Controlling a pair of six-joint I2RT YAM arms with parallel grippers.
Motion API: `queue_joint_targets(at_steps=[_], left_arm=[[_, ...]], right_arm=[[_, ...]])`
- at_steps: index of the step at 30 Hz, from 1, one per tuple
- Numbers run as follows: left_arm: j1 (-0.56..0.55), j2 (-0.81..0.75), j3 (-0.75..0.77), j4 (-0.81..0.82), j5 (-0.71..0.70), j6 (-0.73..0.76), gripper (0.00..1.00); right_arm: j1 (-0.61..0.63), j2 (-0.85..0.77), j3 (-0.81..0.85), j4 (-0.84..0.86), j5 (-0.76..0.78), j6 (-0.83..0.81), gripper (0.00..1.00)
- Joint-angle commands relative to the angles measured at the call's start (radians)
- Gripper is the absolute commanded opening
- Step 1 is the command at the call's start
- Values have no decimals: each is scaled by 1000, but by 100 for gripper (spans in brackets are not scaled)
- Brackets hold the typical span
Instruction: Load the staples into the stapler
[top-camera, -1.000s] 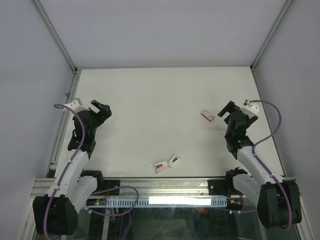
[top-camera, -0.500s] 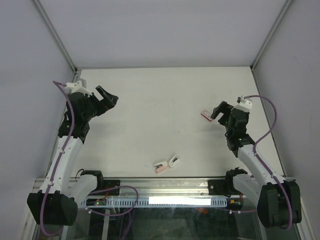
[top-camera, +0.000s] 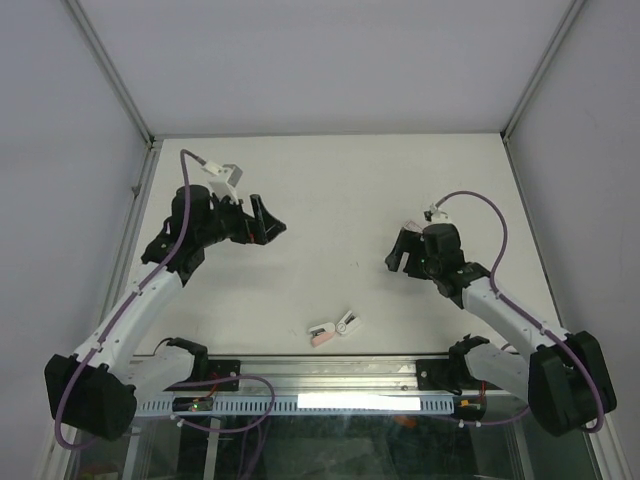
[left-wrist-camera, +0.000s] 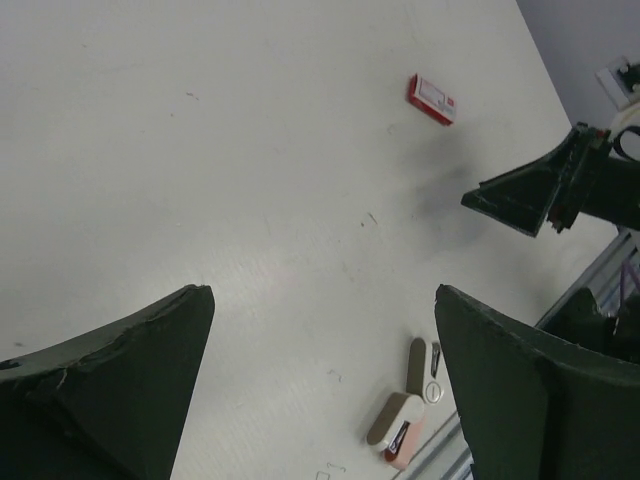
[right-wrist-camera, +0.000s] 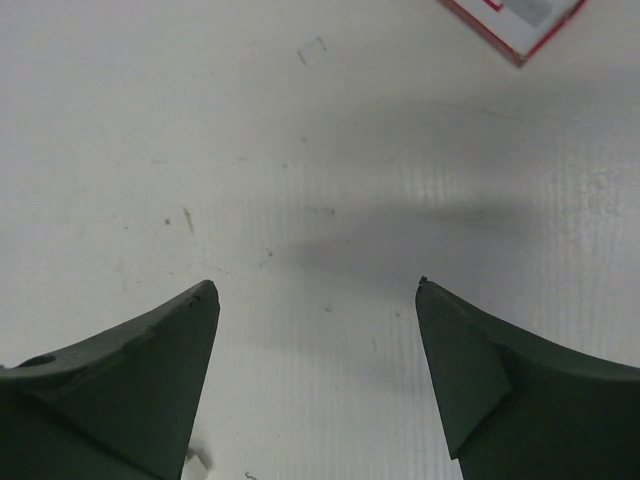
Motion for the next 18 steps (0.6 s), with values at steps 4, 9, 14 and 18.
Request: queue_joint_targets(at_steps=[4, 9, 14, 18], left_arm=[[-71, 37, -17, 30, 5, 80, 97], [-71, 7, -43, 30, -35, 93, 99], [-70, -8, -49, 28, -57, 98, 99], [-70, -15, -51, 22, -72, 103, 99]], right_arm=[[-70, 54, 112, -46, 196, -15, 86], [-138, 229, 226, -27, 213, -95, 93], [-178, 425, 358, -19, 182, -112, 94], [-179, 525, 425, -1, 174, -112, 93]])
